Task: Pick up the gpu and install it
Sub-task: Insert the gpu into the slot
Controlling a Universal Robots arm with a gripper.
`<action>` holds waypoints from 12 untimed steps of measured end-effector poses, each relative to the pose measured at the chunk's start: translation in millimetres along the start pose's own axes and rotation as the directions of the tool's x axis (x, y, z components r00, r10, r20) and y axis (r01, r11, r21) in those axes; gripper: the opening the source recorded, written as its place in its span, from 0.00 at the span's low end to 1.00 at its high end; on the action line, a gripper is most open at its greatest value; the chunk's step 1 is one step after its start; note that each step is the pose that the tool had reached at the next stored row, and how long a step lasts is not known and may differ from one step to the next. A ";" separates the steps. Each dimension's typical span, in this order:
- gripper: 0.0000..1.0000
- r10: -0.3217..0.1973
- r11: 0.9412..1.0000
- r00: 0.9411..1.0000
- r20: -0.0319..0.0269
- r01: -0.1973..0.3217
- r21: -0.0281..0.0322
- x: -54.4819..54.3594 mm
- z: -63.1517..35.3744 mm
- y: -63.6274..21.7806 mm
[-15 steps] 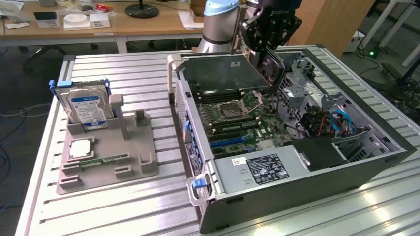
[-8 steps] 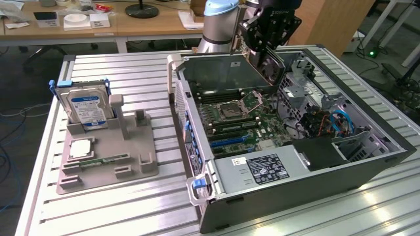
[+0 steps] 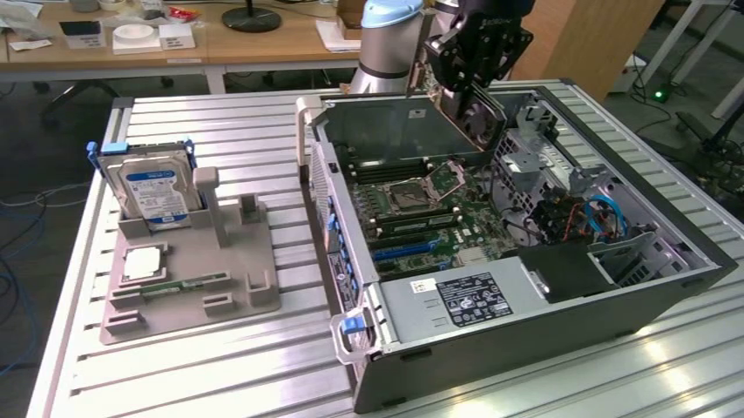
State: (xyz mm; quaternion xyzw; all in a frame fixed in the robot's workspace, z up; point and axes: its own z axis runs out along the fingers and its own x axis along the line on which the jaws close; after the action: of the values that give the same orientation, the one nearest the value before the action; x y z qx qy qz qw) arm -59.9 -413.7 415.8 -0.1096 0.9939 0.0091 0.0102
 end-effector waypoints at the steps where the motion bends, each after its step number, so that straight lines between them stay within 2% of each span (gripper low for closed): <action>1: 0.28 -0.003 1.000 1.000 0.000 0.003 0.000 0.0 0.0 0.0; 12: 0.28 -0.040 0.999 0.999 -0.001 0.040 -0.001 0.0 0.0 0.0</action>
State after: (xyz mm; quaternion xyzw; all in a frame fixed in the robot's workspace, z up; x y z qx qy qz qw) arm -59.9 -413.8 415.8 -0.1296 0.9915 0.0093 0.0100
